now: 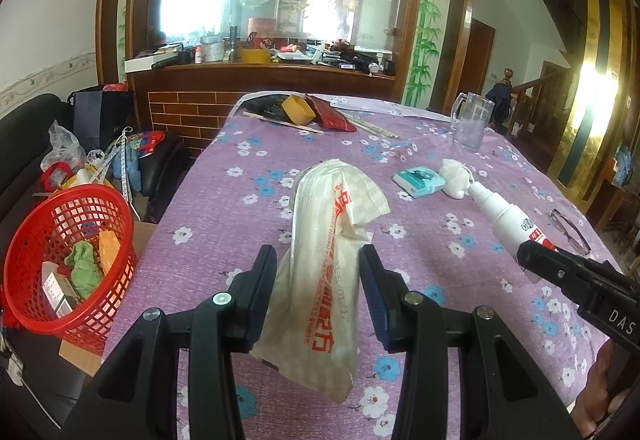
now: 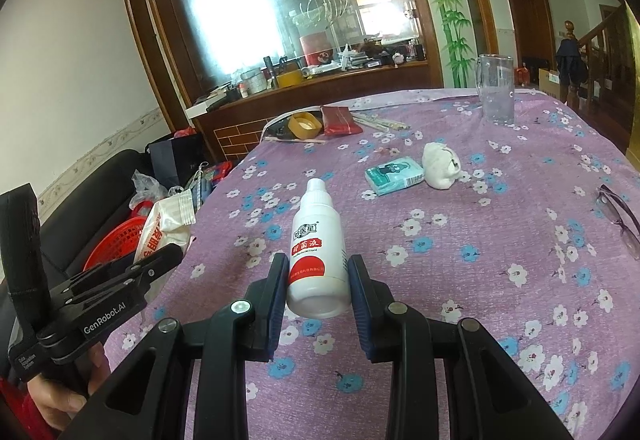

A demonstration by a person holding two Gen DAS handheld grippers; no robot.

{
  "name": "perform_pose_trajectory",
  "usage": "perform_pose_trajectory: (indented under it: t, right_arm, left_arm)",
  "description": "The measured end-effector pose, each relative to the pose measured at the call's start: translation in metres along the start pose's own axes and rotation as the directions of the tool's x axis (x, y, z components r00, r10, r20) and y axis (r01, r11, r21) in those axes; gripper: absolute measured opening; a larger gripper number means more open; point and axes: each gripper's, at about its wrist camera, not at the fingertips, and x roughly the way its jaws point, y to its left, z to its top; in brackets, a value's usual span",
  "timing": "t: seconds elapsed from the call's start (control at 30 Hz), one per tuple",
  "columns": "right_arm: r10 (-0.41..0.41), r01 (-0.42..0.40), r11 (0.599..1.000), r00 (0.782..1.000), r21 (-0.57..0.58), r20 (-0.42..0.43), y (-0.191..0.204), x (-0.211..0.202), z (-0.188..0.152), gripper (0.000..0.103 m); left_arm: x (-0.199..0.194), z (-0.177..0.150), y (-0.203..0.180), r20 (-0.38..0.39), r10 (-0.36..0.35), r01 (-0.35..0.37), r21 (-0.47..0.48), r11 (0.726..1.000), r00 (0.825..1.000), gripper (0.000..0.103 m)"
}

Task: Collect trash
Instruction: 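Carry the red-printed bag and white bottle over the red basket with both grippers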

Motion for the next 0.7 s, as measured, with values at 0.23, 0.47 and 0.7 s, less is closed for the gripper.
perform_pose_trajectory:
  t: [0.23,0.47,0.7]
  right_arm:
    - [0.015,-0.015,1.0,1.0,-0.014,-0.004,0.005,0.006,0.004,0.033]
    - [0.033,-0.033,0.999,0.999,-0.027,-0.015,0.013,0.013,0.004,0.033]
    - [0.048,-0.048,0.998,0.999,-0.038,-0.014,0.019,0.015,0.006,0.033]
  left_arm:
    - [-0.003,0.003,0.011,0.008,0.017,-0.017,-0.015,1.0,1.0,0.042]
    - [-0.007,0.004,0.024,0.014,0.032,-0.032,-0.036,0.999,0.999,0.042]
    - [-0.009,0.007,0.031,0.021,0.041,-0.04,-0.048,0.998,0.999,0.042]
